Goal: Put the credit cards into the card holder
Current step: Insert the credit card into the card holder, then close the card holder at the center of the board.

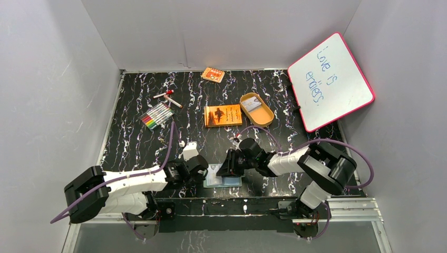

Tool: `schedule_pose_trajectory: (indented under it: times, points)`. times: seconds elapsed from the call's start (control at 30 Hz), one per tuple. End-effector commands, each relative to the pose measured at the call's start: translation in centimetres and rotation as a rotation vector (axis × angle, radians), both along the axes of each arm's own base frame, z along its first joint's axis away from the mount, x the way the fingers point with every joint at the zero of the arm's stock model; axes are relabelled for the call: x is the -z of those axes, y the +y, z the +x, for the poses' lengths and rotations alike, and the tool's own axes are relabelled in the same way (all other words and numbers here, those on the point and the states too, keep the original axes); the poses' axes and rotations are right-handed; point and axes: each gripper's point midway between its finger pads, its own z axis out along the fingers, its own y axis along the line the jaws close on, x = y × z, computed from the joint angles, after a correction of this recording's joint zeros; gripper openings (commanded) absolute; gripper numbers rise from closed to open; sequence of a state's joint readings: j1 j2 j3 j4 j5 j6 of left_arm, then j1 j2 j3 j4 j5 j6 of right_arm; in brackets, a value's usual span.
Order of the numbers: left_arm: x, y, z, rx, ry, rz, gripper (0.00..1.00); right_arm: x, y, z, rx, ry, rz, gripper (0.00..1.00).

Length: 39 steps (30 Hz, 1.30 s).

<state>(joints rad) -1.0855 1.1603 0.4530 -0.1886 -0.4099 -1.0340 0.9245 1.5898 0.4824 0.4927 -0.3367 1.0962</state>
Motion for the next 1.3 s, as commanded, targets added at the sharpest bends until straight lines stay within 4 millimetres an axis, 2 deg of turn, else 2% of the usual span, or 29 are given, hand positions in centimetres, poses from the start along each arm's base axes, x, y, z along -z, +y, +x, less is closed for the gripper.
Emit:
schedule_pose_trajectory:
  times: [0.0,0.37,0.57,0.67,0.87,1.07,1.17,1.27]
  points:
    - [0.9,1.0,-0.6,-0.009,0.027,0.032,0.0,-1.7,0.7,0.6,-0.003,-0.045,0.02,0.42]
    - [0.6,-0.1,-0.6,0.025,0.021,-0.012,0.0,-2.5,2.6,0.4,-0.056,-0.043,0.057,0.43]
    - [0.4,0.2,-0.6,0.02,0.015,-0.004,0.0,-2.8,3.0,0.3,-0.073,-0.044,0.056,0.42]
    - [0.0,1.0,-0.3,-0.011,-0.001,0.013,0.0,-3.1,2.1,0.7,-0.061,-0.08,-0.018,0.45]
    - [-1.1,2.5,0.4,-0.061,-0.053,0.041,0.0,-5.4,-0.5,1.9,-0.045,-0.199,-0.166,0.59]
    - [-2.6,3.1,0.8,-0.084,-0.089,0.041,0.04,-8.0,-3.8,3.2,0.018,-0.326,-0.281,0.63]
    - [-3.3,3.1,1.0,-0.081,-0.104,0.03,0.07,-7.8,-6.8,4.0,0.071,-0.385,-0.39,0.64]
    - [-4.0,3.1,1.0,-0.076,-0.118,0.02,0.11,-6.3,-8.7,3.6,0.088,-0.372,-0.443,0.61]
